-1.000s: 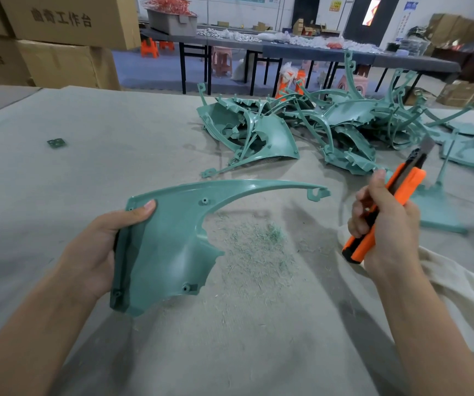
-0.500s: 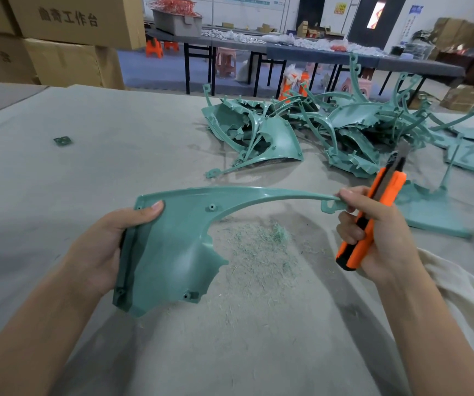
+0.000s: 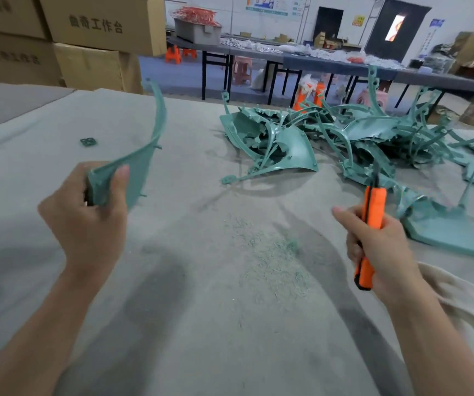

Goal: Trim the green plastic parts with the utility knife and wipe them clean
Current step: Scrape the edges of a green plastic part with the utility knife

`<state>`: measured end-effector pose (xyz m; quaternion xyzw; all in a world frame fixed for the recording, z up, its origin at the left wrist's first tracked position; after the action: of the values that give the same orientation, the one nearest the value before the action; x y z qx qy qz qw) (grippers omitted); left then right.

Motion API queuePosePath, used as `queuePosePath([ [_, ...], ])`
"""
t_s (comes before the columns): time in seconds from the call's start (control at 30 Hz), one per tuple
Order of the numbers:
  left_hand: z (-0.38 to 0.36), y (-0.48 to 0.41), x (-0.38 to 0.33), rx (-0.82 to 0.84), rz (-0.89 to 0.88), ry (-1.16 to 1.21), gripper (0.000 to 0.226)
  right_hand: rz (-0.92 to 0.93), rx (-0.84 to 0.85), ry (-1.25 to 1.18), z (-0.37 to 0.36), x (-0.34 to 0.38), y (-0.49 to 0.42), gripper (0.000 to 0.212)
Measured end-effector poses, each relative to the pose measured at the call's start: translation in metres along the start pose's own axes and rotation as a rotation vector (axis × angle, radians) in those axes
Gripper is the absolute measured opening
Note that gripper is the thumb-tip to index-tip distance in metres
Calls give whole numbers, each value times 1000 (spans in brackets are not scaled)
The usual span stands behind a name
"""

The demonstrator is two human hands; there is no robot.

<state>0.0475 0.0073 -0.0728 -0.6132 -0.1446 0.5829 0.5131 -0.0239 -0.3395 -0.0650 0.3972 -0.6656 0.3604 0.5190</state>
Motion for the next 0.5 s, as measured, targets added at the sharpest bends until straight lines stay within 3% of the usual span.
queuePosePath([
  [0.07,-1,8,1,40,-238,-265,18,42,86,349,-9,-6,4,28],
  [0.17,-6,20,-5,318,-318,-411,17,202,179,717,-23,-13,12,18],
  [0.27,-4,26,-13,631,-292,-426,31,336,281,842,-30,-17,18,27],
  [0.37,-7,36,-18,881,-404,-491,64,414,319,876,-33,-18,23,30],
  [0.43,-9,35,-19,985,-304,-370,82,425,323,896,-35,-18,25,34],
  [0.5,-8,33,-27,970,-44,-96,74,452,324,901,-39,-18,28,35],
])
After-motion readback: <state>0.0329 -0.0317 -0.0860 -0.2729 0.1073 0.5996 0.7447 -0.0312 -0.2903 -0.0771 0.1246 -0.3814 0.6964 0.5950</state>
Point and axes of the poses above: each hand's wrist, its own y-axis away from the middle knuckle, its own z-axis out of the back of the hand, x = y × z, the point moved 1 cm from there along -y, towards the middle knuckle, and after that the axes turned 13 degrees about -y, right-handed, at the moved point
